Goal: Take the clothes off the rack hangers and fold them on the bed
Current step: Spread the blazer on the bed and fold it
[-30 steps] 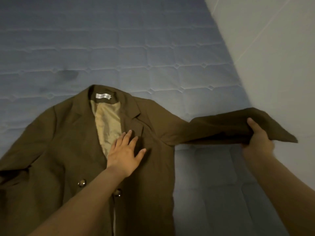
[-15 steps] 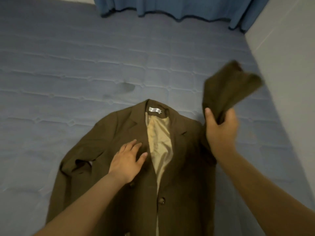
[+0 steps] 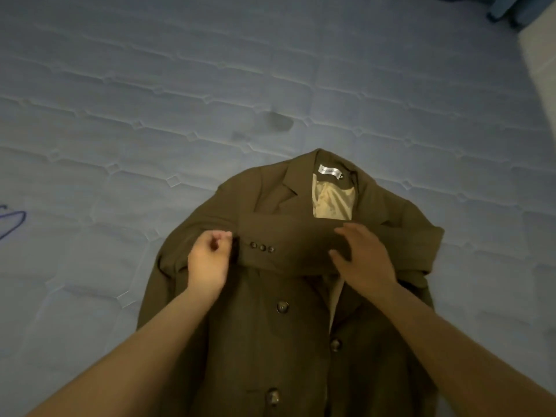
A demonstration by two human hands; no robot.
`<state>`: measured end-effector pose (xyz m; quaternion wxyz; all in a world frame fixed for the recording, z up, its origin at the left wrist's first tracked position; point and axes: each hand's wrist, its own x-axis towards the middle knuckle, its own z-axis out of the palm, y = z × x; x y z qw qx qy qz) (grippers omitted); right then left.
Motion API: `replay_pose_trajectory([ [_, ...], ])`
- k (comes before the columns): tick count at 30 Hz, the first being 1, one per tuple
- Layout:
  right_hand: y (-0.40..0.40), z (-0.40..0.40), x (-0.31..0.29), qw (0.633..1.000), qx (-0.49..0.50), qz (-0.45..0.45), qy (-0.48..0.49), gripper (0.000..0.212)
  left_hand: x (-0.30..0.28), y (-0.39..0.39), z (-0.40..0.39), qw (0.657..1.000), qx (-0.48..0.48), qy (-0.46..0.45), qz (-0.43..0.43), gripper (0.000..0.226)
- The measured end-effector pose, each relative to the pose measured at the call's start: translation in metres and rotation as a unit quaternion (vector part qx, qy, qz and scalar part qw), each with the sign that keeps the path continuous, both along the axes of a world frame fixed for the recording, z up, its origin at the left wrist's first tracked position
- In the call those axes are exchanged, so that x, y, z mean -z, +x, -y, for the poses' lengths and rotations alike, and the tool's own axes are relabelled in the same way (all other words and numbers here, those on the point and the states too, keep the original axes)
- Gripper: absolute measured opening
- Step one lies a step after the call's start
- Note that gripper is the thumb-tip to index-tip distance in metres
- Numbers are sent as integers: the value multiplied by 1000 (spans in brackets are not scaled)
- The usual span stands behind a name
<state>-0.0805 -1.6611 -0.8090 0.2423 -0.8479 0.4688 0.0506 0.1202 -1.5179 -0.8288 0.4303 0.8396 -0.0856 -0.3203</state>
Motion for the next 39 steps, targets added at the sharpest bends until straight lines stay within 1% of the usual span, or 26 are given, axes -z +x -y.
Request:
replay_pose_trajectory([
  [1, -8, 8, 0, 999, 13, 1, -33, 51, 2, -2, -1, 996, 56, 5, 74, 7],
  [2, -15, 15, 0, 998, 23, -10, -63, 54, 4, -4, -1, 980, 123, 13, 153, 7],
  [3, -23, 22, 0, 995, 30, -32, -88, 58, 5, -6, 0, 954, 198, 26, 223, 17],
  [4, -29, 26, 1, 992, 36, -61, -105, 62, 5, -7, 1, 921, 273, 36, 277, 28],
  [6, -42, 28, 6, 985, 34, -115, -124, 70, 10, -12, 8, 842, 413, 64, 340, 49],
  [7, -48, 28, 12, 982, 23, -143, -120, 72, 14, -16, 11, 805, 471, 98, 347, 56],
  [8, -52, 27, 18, 979, 6, -172, -106, 74, 21, -20, 13, 778, 509, 144, 338, 61],
  [9, -55, 26, 26, 976, -13, -199, -83, 74, 29, -22, 12, 766, 522, 194, 320, 65],
  [11, -59, 26, 45, 971, -38, -234, -23, 72, 46, -21, 11, 766, 498, 298, 276, 68],
  [12, -60, 25, 55, 969, -46, -243, 4, 72, 53, -19, 9, 764, 485, 332, 266, 69],
  [14, -60, 23, 72, 966, -56, -249, 39, 72, 68, -16, 9, 745, 482, 368, 277, 68],
  [16, -61, 19, 84, 964, -66, -253, 46, 74, 76, -16, 12, 725, 489, 388, 290, 66],
  [17, -61, 17, 90, 963, -68, -257, 38, 75, 79, -17, 15, 721, 489, 393, 294, 66],
  [20, -58, 15, 99, 955, -70, -286, 23, 78, 85, -18, 21, 713, 491, 400, 301, 66],
  [23, -47, 18, 95, 947, -66, -312, 45, 79, 77, -12, 22, 712, 499, 389, 305, 68],
  [25, -43, 20, 89, 944, -66, -319, 55, 79, 66, -9, 23, 699, 511, 368, 338, 67],
  [27, -41, 22, 81, 942, -66, -321, 67, 79, 54, -4, 19, 697, 518, 315, 383, 63],
  [28, -39, 23, 76, 943, -63, -319, 76, 79, 48, 0, 15, 708, 507, 291, 397, 60],
  [31, -28, 19, 60, 949, -53, -295, 102, 74, 33, 21, -4, 774, 416, 240, 412, 55],
  [33, -17, 12, 50, 963, -51, -249, 86, 68, 28, 35, -20, 818, 350, 246, 385, 46],
  [35, 1, -1, 42, 976, -70, -200, 46, 63, 25, 49, -41, 851, 292, 269, 343, 44],
  [37, 24, -17, 37, 980, -105, -166, 15, 62, 24, 62, -68, 864, 264, 308, 299, 49],
  [39, 50, -36, 35, 977, -153, -146, 10, 61, 23, 72, -97, 870, 274, 335, 238, 58],
])
